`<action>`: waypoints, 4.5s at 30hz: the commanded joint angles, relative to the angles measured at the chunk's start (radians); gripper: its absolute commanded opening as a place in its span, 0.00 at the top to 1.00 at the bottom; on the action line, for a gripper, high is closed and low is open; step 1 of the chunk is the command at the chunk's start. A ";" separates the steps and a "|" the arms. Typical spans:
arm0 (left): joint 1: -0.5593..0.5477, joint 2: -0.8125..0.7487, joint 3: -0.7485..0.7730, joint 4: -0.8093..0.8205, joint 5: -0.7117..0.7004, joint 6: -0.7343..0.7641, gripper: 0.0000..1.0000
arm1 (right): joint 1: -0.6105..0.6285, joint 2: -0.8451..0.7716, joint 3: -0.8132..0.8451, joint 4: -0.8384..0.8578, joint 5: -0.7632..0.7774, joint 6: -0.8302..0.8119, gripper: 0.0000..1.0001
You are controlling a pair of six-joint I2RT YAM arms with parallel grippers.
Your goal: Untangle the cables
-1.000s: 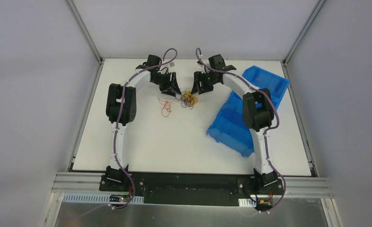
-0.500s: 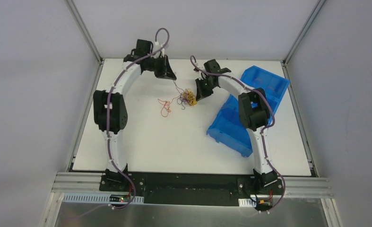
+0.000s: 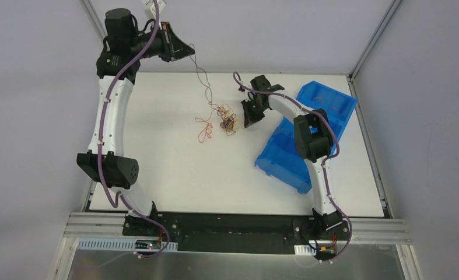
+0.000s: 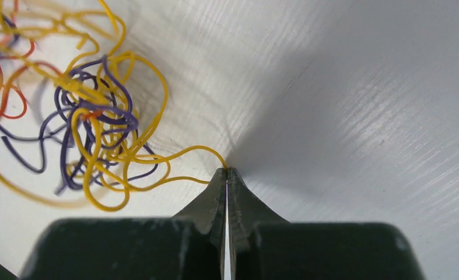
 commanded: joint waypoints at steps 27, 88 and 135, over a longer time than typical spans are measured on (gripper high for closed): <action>0.006 -0.180 -0.130 0.213 0.147 -0.085 1.00 | -0.018 -0.557 0.055 -0.020 -0.368 -0.001 0.03; -0.202 0.016 -0.246 0.228 0.120 -0.003 0.01 | -0.509 -0.969 -0.372 -0.182 -0.317 -0.283 1.00; -0.140 0.406 -0.277 -0.002 -0.136 0.225 0.53 | -0.076 -0.164 -0.031 0.192 -0.249 0.301 0.42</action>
